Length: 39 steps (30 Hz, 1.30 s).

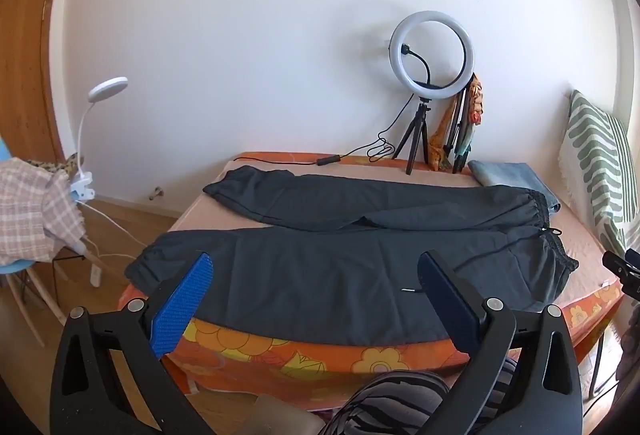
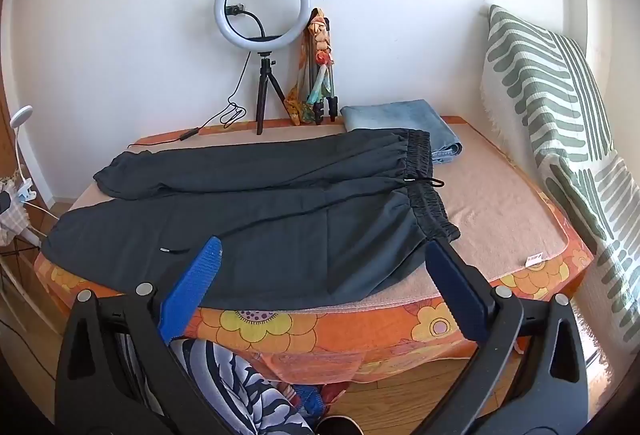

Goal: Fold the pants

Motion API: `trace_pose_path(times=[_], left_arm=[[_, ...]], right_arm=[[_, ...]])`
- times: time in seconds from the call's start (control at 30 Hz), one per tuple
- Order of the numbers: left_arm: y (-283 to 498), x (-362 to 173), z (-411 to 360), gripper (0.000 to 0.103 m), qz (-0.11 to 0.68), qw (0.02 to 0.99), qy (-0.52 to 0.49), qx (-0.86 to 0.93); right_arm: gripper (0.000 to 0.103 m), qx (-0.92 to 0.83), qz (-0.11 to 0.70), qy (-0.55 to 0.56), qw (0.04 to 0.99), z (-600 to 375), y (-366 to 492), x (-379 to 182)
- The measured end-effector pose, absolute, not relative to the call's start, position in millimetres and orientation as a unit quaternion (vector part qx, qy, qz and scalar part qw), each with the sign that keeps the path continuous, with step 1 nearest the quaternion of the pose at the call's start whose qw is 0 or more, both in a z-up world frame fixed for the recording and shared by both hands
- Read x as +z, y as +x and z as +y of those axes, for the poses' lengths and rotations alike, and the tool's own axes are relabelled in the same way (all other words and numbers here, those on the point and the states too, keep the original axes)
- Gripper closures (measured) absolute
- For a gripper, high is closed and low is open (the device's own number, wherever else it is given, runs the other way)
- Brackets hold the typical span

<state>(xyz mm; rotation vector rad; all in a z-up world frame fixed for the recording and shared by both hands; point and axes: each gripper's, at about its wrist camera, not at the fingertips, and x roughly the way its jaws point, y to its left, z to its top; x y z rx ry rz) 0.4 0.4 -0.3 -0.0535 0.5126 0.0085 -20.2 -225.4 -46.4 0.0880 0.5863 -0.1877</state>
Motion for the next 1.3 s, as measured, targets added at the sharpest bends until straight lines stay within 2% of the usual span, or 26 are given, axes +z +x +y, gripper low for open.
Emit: trace_pose_path(times=[1.3], left_arm=[[-1.5, 6.0, -2.7, 0.001, 0.239, 0.971, -0.025, 0.009]], right_arm=[[0.0, -0.082, 0.282, 0.061, 0.954, -226.1, -18.7, -40.4]])
